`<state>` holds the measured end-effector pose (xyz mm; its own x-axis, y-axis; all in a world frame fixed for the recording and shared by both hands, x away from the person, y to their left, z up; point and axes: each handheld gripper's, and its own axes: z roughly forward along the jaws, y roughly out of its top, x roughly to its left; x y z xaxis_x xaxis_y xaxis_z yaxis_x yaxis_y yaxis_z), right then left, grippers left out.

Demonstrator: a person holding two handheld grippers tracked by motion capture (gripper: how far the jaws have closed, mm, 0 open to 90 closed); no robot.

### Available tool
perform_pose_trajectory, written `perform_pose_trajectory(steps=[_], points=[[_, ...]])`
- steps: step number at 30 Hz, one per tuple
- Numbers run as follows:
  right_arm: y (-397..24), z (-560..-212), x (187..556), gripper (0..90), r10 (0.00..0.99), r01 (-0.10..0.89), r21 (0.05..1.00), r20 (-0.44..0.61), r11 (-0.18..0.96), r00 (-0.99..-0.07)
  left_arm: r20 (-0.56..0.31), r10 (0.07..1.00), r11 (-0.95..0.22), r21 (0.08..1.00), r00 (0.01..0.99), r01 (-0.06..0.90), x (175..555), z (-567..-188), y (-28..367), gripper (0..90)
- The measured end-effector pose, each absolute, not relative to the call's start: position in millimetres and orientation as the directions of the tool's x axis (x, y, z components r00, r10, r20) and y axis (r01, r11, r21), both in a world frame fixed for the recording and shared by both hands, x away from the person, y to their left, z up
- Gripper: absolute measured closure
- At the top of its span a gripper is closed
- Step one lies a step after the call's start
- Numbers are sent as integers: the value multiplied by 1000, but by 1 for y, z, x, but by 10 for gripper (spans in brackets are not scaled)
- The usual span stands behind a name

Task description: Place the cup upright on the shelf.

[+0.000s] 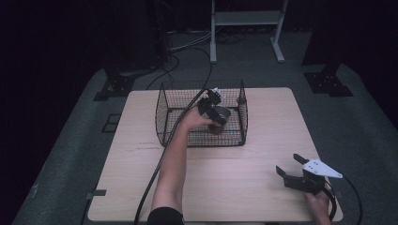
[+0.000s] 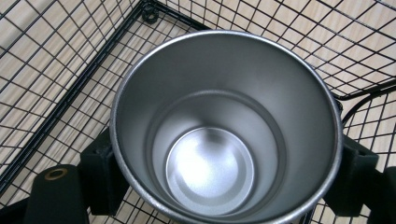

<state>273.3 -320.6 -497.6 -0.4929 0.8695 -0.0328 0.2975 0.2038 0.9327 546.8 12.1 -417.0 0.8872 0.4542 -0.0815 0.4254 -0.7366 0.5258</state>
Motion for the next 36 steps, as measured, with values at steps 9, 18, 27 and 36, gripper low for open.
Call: perform_pose_trajectory(steps=[9,18,27,36], points=[[-322,-498,274,135,871,301,934,-21,193,-491,-69,451,-752,507,890,421,546,-416,14,149],[-322,-498,274,135,869,299,935,-19,191,-495,-73,442,-760,498,894,417,545,-417,15,141],[-322,-498,274,135,869,298,935,-21,192,-494,-64,430,-776,484,901,405,542,-418,14,127],[-321,-498,273,135,869,298,934,-24,195,-494,-52,437,-767,500,898,403,538,-413,16,102]])
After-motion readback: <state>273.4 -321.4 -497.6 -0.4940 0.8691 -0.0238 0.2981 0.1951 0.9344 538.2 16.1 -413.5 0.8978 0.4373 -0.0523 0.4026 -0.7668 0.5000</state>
